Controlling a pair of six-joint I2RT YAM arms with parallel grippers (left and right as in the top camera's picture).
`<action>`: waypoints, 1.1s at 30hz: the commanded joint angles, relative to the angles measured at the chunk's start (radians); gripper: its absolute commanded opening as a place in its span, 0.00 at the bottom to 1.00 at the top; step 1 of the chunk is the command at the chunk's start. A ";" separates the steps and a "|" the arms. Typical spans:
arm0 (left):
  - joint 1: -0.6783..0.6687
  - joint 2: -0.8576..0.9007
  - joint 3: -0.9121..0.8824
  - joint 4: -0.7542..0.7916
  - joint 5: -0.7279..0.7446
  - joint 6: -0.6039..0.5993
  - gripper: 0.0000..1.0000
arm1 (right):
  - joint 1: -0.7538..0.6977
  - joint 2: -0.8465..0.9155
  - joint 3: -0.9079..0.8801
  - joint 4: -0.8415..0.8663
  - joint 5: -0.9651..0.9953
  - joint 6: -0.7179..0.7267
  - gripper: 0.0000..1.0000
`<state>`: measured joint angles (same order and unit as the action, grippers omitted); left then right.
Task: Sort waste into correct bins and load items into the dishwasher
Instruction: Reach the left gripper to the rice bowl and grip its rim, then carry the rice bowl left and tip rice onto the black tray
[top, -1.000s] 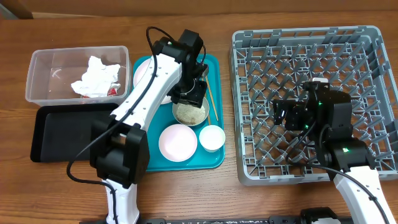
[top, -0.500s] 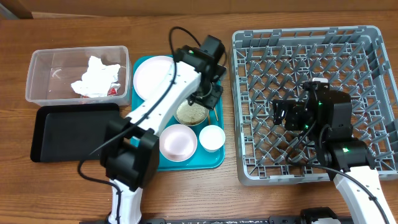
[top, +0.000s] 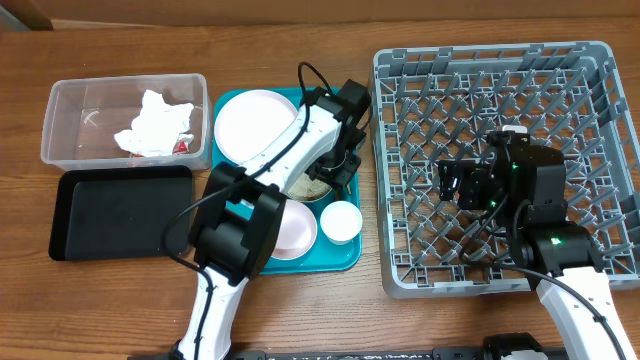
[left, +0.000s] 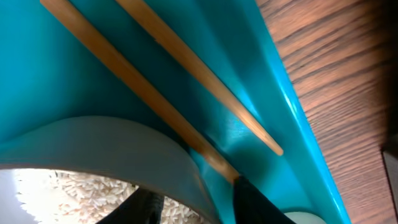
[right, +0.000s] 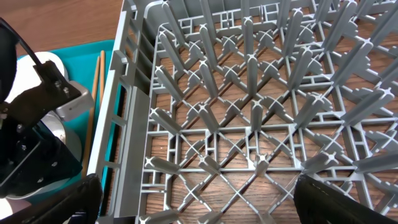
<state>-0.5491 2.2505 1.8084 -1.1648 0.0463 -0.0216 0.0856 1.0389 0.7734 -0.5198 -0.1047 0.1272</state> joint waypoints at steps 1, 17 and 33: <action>0.003 0.012 -0.006 -0.001 -0.013 0.014 0.35 | -0.003 0.000 0.026 0.002 -0.005 0.003 1.00; 0.003 0.012 0.073 -0.086 -0.125 -0.072 0.04 | -0.003 0.000 0.026 0.021 -0.002 0.003 1.00; 0.125 -0.078 0.482 -0.525 -0.023 -0.161 0.04 | -0.003 0.000 0.026 0.024 -0.001 0.003 1.00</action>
<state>-0.5007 2.2475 2.2646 -1.6783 -0.0257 -0.1478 0.0856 1.0389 0.7734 -0.5014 -0.1043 0.1272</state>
